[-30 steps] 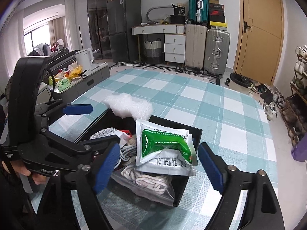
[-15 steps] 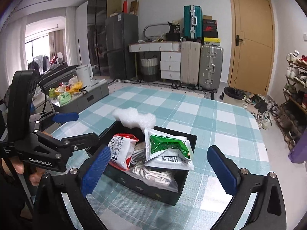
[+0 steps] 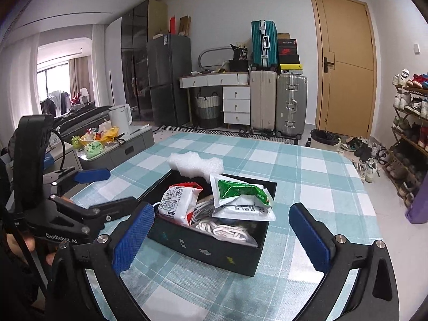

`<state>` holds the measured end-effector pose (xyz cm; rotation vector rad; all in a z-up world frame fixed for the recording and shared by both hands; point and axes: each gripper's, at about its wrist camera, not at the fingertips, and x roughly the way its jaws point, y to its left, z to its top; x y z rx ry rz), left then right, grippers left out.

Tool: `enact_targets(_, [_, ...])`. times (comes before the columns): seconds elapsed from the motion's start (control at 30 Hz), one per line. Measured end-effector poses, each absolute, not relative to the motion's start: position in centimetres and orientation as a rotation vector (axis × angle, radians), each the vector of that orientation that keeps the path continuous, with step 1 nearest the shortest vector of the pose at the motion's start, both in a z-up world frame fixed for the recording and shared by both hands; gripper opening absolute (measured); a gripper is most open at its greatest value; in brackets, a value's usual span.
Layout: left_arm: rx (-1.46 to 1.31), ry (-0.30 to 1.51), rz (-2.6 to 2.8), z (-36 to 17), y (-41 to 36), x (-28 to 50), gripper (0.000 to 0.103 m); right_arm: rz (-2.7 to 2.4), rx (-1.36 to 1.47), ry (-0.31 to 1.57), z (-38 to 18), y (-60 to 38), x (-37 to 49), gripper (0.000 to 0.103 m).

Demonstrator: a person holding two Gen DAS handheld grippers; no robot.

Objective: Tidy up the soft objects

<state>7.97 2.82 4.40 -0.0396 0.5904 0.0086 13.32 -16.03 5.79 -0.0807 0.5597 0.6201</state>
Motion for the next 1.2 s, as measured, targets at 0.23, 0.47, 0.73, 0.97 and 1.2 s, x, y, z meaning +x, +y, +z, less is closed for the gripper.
enact_targets(0.23, [-0.047, 0.597, 0.01, 3.0, 2.3, 8.0, 0.103, 0.603, -0.065, 0.543, 4.9, -16.8, 12.6, 0.102])
enact_targets(0.47, [-0.064, 0.577, 0.02, 2.4, 2.5, 7.9, 0.103, 0.606, -0.054, 0.52, 4.5, -17.2, 12.1, 0.102])
enact_targets(0.73, [-0.053, 0.554, 0.022, 2.0, 2.3, 7.7, 0.103, 0.608, -0.06, 0.509, 3.9, -17.3, 11.9, 0.102])
enact_targets(0.97, [-0.047, 0.539, 0.022, 2.2, 2.1, 7.7, 0.103, 0.603, -0.056, 0.499, 3.7, -17.3, 11.8, 0.102])
enact_targets(1.2, [-0.053, 0.537, 0.027, 2.2, 2.1, 7.4, 0.103, 0.594, -0.073, 0.494, 2.9, -17.3, 11.8, 0.102])
